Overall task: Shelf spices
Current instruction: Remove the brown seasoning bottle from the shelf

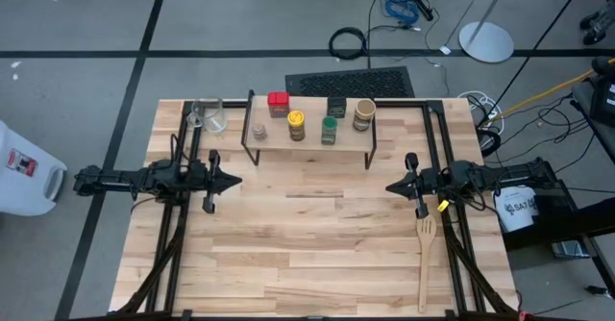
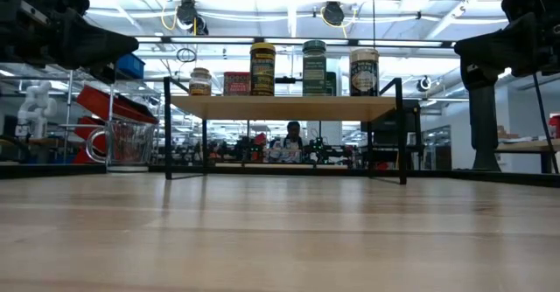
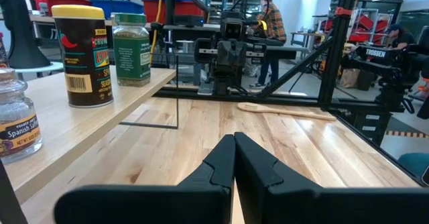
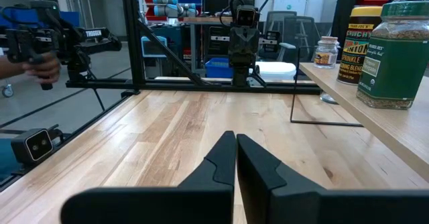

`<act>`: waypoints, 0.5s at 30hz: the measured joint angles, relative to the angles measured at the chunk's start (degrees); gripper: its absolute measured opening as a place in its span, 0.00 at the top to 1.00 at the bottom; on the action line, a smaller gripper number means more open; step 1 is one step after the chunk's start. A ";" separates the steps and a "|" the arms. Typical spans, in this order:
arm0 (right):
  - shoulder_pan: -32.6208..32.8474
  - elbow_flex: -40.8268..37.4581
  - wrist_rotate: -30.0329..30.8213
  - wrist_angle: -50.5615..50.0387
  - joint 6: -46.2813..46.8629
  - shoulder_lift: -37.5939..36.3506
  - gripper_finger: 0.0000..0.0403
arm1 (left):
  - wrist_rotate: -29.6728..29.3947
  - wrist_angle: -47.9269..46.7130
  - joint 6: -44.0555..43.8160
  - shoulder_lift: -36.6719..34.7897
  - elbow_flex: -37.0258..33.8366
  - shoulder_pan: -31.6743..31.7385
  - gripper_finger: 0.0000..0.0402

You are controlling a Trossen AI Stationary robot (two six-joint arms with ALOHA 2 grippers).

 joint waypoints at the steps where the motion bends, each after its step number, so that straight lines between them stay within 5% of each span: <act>1: 0.01 -0.01 0.00 0.00 0.00 0.02 1.00 | 0.01 0.01 0.00 0.01 0.00 -0.01 0.97; 15: 0.01 0.01 0.00 0.00 0.00 0.02 1.00 | 0.03 0.57 -0.11 0.00 0.32 -0.02 0.97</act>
